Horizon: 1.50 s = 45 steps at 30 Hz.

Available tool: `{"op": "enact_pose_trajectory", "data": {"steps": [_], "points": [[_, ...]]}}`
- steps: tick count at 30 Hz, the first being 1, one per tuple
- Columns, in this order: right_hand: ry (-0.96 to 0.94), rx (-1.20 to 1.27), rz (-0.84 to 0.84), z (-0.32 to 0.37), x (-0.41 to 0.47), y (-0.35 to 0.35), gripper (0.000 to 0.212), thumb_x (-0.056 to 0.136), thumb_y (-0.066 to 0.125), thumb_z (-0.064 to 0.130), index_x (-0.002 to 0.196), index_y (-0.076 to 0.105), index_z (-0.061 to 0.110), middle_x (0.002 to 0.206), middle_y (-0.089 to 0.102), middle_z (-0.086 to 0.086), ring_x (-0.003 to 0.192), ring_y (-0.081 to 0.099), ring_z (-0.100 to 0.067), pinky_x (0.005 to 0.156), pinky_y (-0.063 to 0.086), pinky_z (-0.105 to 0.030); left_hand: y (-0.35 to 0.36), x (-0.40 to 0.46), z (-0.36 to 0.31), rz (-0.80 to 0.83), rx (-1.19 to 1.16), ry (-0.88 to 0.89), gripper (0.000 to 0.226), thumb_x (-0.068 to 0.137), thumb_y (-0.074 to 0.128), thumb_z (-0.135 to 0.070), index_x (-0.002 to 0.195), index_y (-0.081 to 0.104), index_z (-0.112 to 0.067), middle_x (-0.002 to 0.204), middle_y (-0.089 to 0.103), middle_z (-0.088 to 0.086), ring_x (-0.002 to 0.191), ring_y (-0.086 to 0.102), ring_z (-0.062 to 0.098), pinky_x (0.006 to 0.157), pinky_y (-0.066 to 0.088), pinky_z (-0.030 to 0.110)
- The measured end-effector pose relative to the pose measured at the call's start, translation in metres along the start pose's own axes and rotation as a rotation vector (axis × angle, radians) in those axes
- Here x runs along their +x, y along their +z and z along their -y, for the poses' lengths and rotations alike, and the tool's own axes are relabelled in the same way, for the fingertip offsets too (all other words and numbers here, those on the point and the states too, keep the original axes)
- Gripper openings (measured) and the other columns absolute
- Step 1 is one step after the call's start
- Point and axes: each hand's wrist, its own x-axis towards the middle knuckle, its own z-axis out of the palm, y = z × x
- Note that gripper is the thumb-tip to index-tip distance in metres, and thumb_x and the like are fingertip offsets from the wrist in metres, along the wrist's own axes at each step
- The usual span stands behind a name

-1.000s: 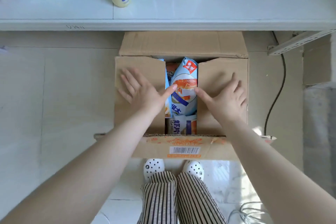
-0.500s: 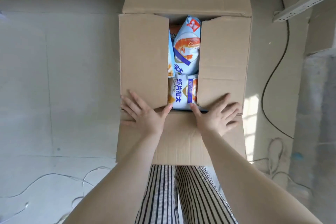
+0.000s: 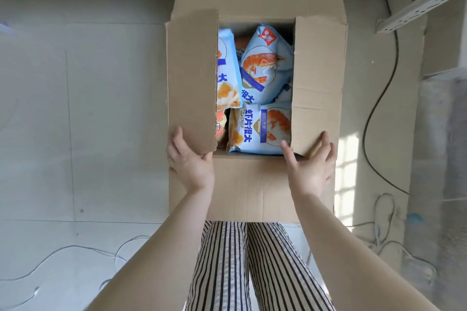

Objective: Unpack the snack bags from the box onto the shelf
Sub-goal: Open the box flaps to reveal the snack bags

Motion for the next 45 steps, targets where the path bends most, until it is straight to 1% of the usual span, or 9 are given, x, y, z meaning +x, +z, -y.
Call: {"op": "enact_pose_trajectory", "data": {"steps": [7,18,22,28,33,35,38,41,45], "points": [[-0.103,-0.097,0.061,0.024,-0.006,-0.026,0.091,0.076,0.066,0.065,0.149,0.033,0.022,0.153,0.035,-0.004,0.144,0.027,-0.022,0.118,0.014,-0.046,-0.03,-0.004,-0.029,0.244,-0.015,0.284,0.1,0.072,0.068,-0.06,0.152,0.022,-0.021,0.157,0.019,0.009,0.146,0.018,0.022,0.113,0.03,0.04],[0.035,-0.338,0.162,0.046,0.032,0.016,0.125,0.065,0.069,0.071,0.155,-0.005,0.025,0.161,-0.011,-0.019,0.151,-0.009,-0.029,0.117,0.006,-0.053,0.057,-0.001,-0.104,0.218,0.082,0.533,0.043,0.085,0.067,-0.036,0.123,0.062,-0.015,0.121,0.052,0.011,0.106,0.048,0.03,0.092,0.039,0.033],[-0.028,-0.224,0.075,0.037,0.028,0.015,0.115,0.065,0.068,0.071,0.154,0.01,0.027,0.162,0.001,-0.017,0.151,-0.001,-0.028,0.116,0.012,-0.051,0.078,0.006,-0.126,0.41,-0.137,0.392,0.033,0.085,0.07,-0.025,0.112,0.064,-0.007,0.109,0.062,0.011,0.098,0.057,0.022,0.09,0.045,0.032],[-0.106,0.096,0.023,0.023,0.01,-0.029,0.078,0.072,0.056,0.068,0.14,0.043,0.033,0.151,0.039,0.002,0.138,0.04,-0.019,0.109,0.037,-0.047,0.063,-0.015,-0.167,0.642,-0.438,0.272,0.023,0.087,0.068,-0.024,0.07,0.052,-0.02,0.065,0.051,-0.007,0.058,0.045,0.004,0.05,0.037,0.012],[0.04,0.662,-0.023,0.013,0.016,-0.087,0.029,0.097,0.056,0.038,0.123,0.064,0.028,0.108,0.067,0.025,0.091,0.059,0.015,0.088,0.049,-0.017,0.068,-0.053,-0.211,0.92,-0.522,0.434,0.011,0.09,0.064,-0.026,0.101,0.064,-0.023,0.11,0.065,0.001,0.101,0.06,0.001,0.093,0.049,0.029],[0.145,0.856,-0.149,0.008,0.032,-0.106,0.023,0.1,0.053,0.031,0.1,0.072,0.019,0.088,0.07,0.018,0.084,0.063,0.004,0.083,0.049,-0.02,0.092,-0.062,-0.226,0.912,-0.318,0.587,0.048,0.085,0.066,-0.039,0.131,0.054,-0.028,0.146,0.042,0.011,0.138,0.035,0.015,0.116,0.025,0.031],[0.416,1.032,-0.289,-0.004,0.078,-0.118,0.038,0.097,0.054,0.044,0.106,0.071,0.012,0.101,0.074,0.006,0.097,0.068,-0.009,0.087,0.05,-0.026,0.13,-0.069,-0.244,0.806,-0.019,0.66,0.084,0.085,0.068,-0.042,0.151,0.015,-0.039,0.16,-0.011,0.012,0.148,-0.01,0.021,0.118,0.006,0.031],[0.607,0.77,-0.402,-0.026,0.127,-0.114,0.055,0.092,0.062,0.041,0.135,0.048,0.011,0.132,0.054,-0.006,0.12,0.053,-0.022,0.093,0.04,-0.03,0.163,-0.062,-0.25,0.63,0.179,0.806,0.096,0.082,0.071,-0.042,0.152,0.005,-0.038,0.156,-0.025,0.018,0.146,-0.017,0.032,0.121,0.003,0.043],[0.169,0.186,-0.364,-0.032,0.135,-0.083,0.082,0.086,0.071,0.032,0.153,0.026,0.016,0.159,0.023,-0.015,0.146,0.022,-0.031,0.118,0.022,-0.044,0.192,-0.045,-0.252,0.566,0.256,0.846,0.103,0.078,0.072,-0.048,0.152,0.003,-0.036,0.155,-0.024,0.021,0.146,-0.018,0.035,0.118,-0.003,0.041]]}}
